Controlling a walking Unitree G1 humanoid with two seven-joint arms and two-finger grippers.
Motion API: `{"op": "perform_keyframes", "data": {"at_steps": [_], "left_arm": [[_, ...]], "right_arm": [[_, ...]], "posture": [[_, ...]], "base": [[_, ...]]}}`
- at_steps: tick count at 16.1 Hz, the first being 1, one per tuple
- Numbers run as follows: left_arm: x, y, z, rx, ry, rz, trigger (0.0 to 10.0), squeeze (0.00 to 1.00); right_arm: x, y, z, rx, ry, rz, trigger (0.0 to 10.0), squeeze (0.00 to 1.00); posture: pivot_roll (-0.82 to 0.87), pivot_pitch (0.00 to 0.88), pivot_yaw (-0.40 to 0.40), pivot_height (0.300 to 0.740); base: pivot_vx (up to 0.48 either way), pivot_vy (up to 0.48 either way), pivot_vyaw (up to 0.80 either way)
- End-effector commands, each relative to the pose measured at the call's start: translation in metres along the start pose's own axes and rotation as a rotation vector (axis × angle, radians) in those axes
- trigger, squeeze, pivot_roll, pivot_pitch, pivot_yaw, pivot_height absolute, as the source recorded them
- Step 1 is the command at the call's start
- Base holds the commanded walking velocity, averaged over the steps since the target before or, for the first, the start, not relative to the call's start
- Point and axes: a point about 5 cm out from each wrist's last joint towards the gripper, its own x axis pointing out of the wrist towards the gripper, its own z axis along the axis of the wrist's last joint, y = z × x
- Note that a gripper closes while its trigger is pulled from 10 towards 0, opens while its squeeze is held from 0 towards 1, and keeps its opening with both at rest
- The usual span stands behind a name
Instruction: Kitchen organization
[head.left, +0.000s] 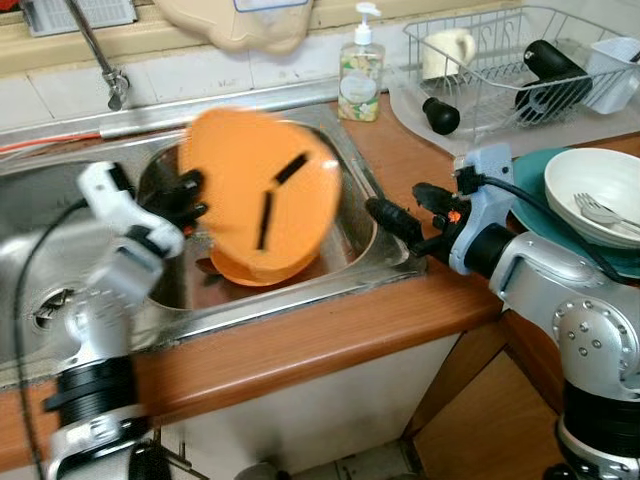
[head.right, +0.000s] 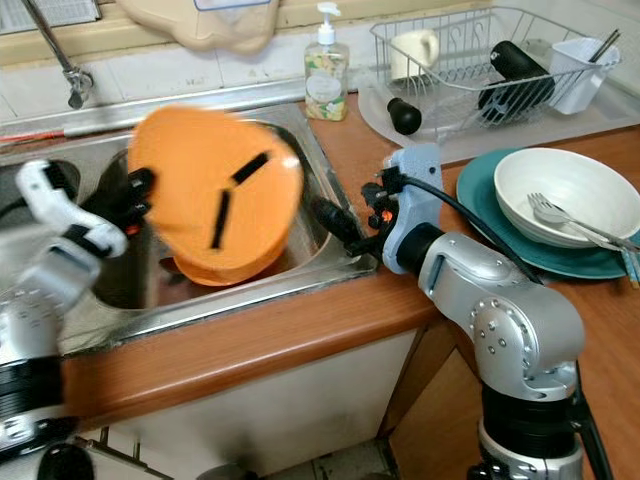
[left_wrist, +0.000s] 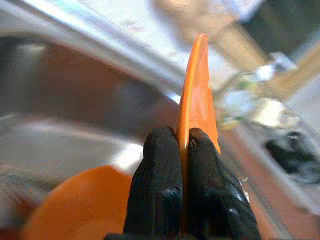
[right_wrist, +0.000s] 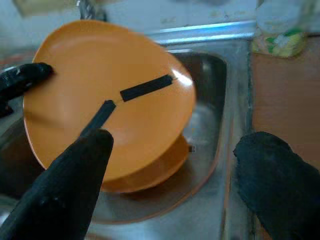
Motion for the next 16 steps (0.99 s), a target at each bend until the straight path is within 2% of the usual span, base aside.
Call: {"op": "perform_keyframes", "data": {"at_steps": [1,3,6,7,8,10,11,12,13,14,16], "left_arm": [[-0.001,0.001,0.004,-0.003,-0.003,0.027,0.0,0.0],[0.001,0.008,-0.009,-0.031,0.06,0.087,0.0,0.0],[0.006,0.016,-0.025,-0.006,0.119,0.164,0.0,0.0],[0.007,0.018,-0.029,0.016,0.146,0.183,5.4,0.0],[0.008,0.02,-0.031,0.023,0.157,0.208,10.0,0.0],[0.008,0.021,-0.033,0.069,0.181,0.224,10.0,1.0],[0.009,0.022,-0.033,0.09,0.186,0.223,10.0,1.0],[0.009,0.021,-0.031,0.139,0.184,0.213,10.0,1.0],[0.008,0.02,-0.029,0.202,0.166,0.208,10.0,1.0],[0.008,0.016,-0.025,0.236,0.136,0.173,10.0,1.0],[0.007,0.007,-0.02,0.356,0.097,0.104,10.0,1.0]], "right_arm": [[0.001,0.005,-0.002,-0.014,0.013,0.023,10.0,0.0],[0.002,0.006,-0.004,-0.023,0.03,0.035,10.0,0.0],[0.001,0.004,-0.005,-0.042,0.046,0.025,10.0,0.0],[0.0,0.004,-0.006,-0.047,0.049,0.018,10.0,0.0],[0.0,0.004,-0.008,-0.049,0.053,0.013,10.0,0.0],[-0.001,0.003,-0.01,-0.048,0.06,0.007,10.0,0.0],[-0.001,0.003,-0.011,-0.045,0.063,0.004,10.0,0.0],[0.0,0.001,-0.012,-0.036,0.069,-0.009,10.0,0.14],[0.0,-0.002,-0.013,-0.017,0.069,-0.028,10.0,1.0],[0.0,-0.005,-0.013,0.026,0.065,-0.037,10.0,1.0],[0.0,-0.012,-0.011,-0.026,0.06,-0.102,10.0,1.0]], "posture": [[-0.13,0.0,0.062,0.74],[-0.13,0.0,0.062,0.74],[-0.15,0.0,0.069,0.74],[-0.15,0.0,0.072,0.74],[-0.15,0.0,0.071,0.74],[-0.15,0.0,0.066,0.74],[-0.15,0.0,0.063,0.74],[-0.15,0.0,0.061,0.74],[-0.14,0.0,0.057,0.74],[-0.14,0.0,0.054,0.74],[-0.14,0.0,0.051,0.74]], "base": [[0.0,0.0,0.0],[0.0,0.0,0.0],[0.0,0.0,0.0],[0.0,0.0,0.0],[0.0,0.0,0.0],[0.0,0.0,0.0],[0.0,0.0,0.0],[0.0,0.0,0.0],[0.0,0.0,0.0],[0.0,0.0,0.0],[0.0,0.0,0.0]]}}
